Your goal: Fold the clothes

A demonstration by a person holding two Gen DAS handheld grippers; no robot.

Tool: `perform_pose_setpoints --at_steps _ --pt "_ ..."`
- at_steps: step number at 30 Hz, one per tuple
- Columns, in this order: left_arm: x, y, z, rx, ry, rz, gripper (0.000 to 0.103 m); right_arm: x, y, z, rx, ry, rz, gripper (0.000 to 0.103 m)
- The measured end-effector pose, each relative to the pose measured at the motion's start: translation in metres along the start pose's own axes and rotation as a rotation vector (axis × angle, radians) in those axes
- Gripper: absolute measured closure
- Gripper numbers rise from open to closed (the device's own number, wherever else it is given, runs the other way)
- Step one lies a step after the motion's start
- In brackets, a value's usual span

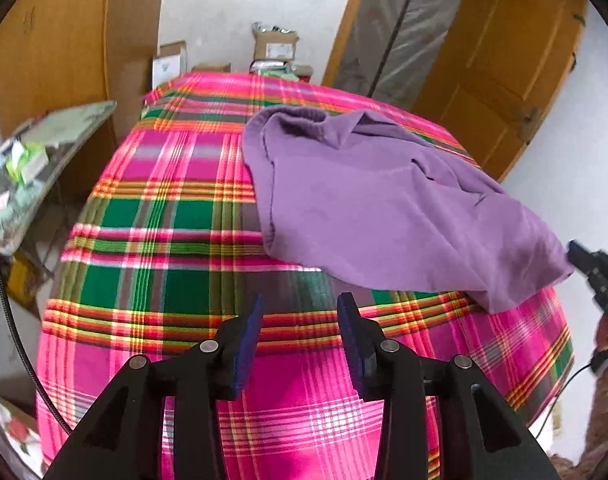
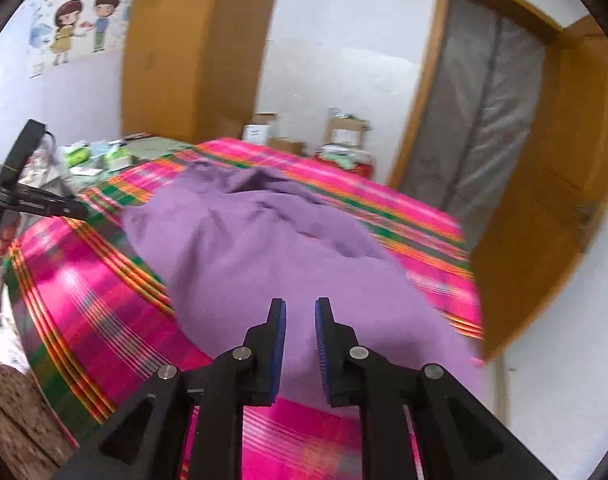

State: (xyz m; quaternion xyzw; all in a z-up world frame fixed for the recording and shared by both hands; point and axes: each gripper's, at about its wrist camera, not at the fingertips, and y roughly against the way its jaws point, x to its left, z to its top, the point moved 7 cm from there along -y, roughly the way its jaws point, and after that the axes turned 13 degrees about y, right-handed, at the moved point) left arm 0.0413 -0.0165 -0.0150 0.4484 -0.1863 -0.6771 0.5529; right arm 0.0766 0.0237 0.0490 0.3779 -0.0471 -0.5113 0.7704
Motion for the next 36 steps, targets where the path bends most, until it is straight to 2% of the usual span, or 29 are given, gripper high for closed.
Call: perform_pose_setpoints --at_steps 6,9,13,16,23,31,36 --pt "0.017 -0.016 0.014 0.028 0.045 -0.022 0.063 0.082 -0.065 0.053 -0.022 0.119 0.187 0.086" --pt "0.024 -0.024 0.03 0.029 0.064 -0.025 0.063 0.116 -0.091 0.074 -0.026 0.151 0.257 0.08" --pt "0.031 -0.036 0.055 0.029 0.062 -0.014 0.052 0.153 -0.121 0.094 -0.025 0.184 0.329 0.077" --pt "0.03 -0.049 0.075 0.03 0.026 -0.002 0.051 0.174 -0.143 0.099 0.0 0.198 0.372 0.072" --pt "0.016 -0.088 0.115 0.032 -0.102 0.034 0.048 0.194 -0.173 0.1 0.061 0.206 0.387 0.07" --pt "-0.005 -0.131 0.159 0.007 -0.229 0.07 0.048 0.185 -0.186 0.103 0.077 0.172 0.342 0.069" --pt "-0.018 -0.155 0.168 0.029 -0.298 0.09 0.048 0.185 -0.192 0.106 0.079 0.182 0.338 0.069"
